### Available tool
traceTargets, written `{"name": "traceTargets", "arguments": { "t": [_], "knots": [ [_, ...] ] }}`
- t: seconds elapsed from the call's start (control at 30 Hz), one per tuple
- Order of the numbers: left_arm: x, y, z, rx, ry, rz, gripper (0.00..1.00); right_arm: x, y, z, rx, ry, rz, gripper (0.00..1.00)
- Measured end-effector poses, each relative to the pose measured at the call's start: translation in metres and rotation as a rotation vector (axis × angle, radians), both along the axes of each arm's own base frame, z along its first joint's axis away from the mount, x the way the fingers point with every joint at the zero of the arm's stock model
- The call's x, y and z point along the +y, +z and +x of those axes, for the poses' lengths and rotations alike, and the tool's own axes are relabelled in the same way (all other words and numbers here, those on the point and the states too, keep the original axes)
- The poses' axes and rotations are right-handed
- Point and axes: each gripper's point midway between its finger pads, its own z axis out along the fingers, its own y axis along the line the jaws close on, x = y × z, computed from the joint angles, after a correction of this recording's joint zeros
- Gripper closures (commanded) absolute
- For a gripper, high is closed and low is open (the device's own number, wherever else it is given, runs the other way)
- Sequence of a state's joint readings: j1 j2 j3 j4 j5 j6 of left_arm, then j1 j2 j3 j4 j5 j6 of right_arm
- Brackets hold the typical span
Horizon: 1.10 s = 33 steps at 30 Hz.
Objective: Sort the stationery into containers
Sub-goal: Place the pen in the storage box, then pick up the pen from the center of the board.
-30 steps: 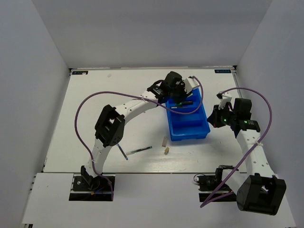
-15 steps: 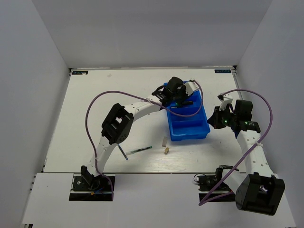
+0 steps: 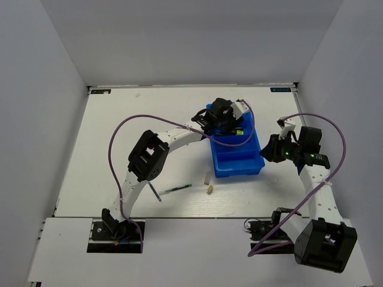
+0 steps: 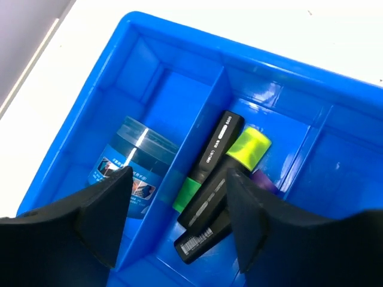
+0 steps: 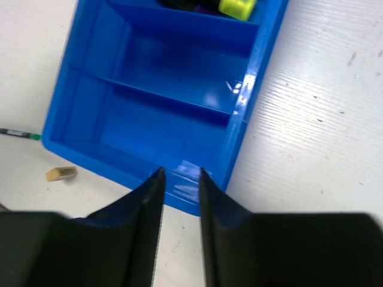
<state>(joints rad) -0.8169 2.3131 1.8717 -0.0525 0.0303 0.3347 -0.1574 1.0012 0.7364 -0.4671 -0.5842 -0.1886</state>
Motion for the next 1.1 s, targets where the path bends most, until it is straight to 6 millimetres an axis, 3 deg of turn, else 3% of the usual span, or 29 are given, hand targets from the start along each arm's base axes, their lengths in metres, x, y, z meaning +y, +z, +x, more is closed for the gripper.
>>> {"name": "traceTargets", "arguments": {
  "t": [0.03, 0.07, 0.1, 0.13, 0.17, 0.2, 0.27, 0.3, 0.37, 0.4, 0.43, 0.5, 0.57, 0.6, 0.63, 0.73, 0.8, 0.87, 1.0, 1.1],
  "knots": [
    [0.000, 0.003, 0.000, 0.000, 0.005, -0.005, 0.45, 0.001, 0.002, -0.001, -0.007, 0.010, 0.007, 0.78],
    [0.001, 0.008, -0.001, -0.001, 0.011, -0.012, 0.69, 0.003, 0.003, -0.002, -0.018, 0.024, 0.011, 0.89],
    [0.002, 0.014, -0.002, 0.001, 0.020, -0.024, 0.81, 0.008, 0.007, -0.004, -0.029, 0.054, 0.030, 1.00],
    [0.006, 0.022, -0.005, 0.001, 0.032, -0.028, 0.92, 0.012, 0.009, -0.006, -0.045, 0.088, 0.041, 1.00],
    [0.011, 0.030, -0.011, 0.006, 0.048, -0.028, 0.99, 0.017, 0.012, -0.009, -0.061, 0.133, 0.056, 1.00],
    [0.017, 0.040, -0.017, 0.017, 0.066, -0.032, 0.99, 0.024, 0.014, -0.014, -0.076, 0.194, 0.073, 1.00],
    [0.035, 0.068, -0.036, 0.062, 0.115, -0.045, 0.99, 0.040, 0.015, -0.030, -0.113, 0.352, 0.101, 0.90],
    [0.047, 0.085, -0.046, 0.086, 0.153, -0.068, 0.89, 0.049, 0.016, -0.039, -0.126, 0.433, 0.114, 0.84],
    [0.077, 0.121, -0.074, 0.135, 0.219, -0.109, 0.47, 0.062, 0.016, -0.053, -0.140, 0.562, 0.128, 0.71],
    [0.097, 0.136, -0.089, 0.158, 0.266, -0.139, 0.32, 0.070, 0.017, -0.059, -0.148, 0.632, 0.122, 0.64],
    [0.123, 0.148, -0.107, 0.181, 0.321, -0.169, 0.30, 0.078, 0.021, -0.060, -0.153, 0.682, 0.126, 0.62],
    [0.185, 0.154, -0.143, 0.241, 0.477, -0.230, 0.25, 0.095, 0.029, -0.062, -0.179, 0.804, 0.102, 0.54],
    [0.245, 0.143, -0.172, 0.291, 0.636, -0.269, 0.25, 0.117, 0.033, -0.068, -0.198, 0.925, 0.059, 0.54],
    [0.274, 0.135, -0.186, 0.312, 0.716, -0.299, 0.18, 0.129, 0.034, -0.073, -0.206, 0.987, 0.043, 0.52],
    [0.307, 0.110, -0.203, 0.351, 0.832, -0.310, 0.18, 0.141, 0.033, -0.079, -0.207, 1.044, 0.027, 0.50],
    [0.357, 0.059, -0.242, 0.439, 1.007, -0.289, 0.17, 0.174, 0.021, -0.098, -0.182, 1.203, -0.037, 0.44],
    [0.379, 0.026, -0.268, 0.505, 1.097, -0.254, 0.17, 0.193, 0.005, -0.107, -0.142, 1.279, -0.088, 0.43],
    [0.395, 0.008, -0.284, 0.547, 1.167, -0.233, 0.17, 0.210, -0.015, -0.118, -0.102, 1.351, -0.145, 0.41],
    [0.409, 0.008, -0.297, 0.558, 1.236, -0.274, 0.17, 0.230, -0.051, -0.129, -0.044, 1.430, -0.239, 0.41],
    [0.415, 0.011, -0.302, 0.554, 1.254, -0.302, 0.17, 0.243, -0.066, -0.128, -0.054, 1.456, -0.290, 0.42]
  ]
}}
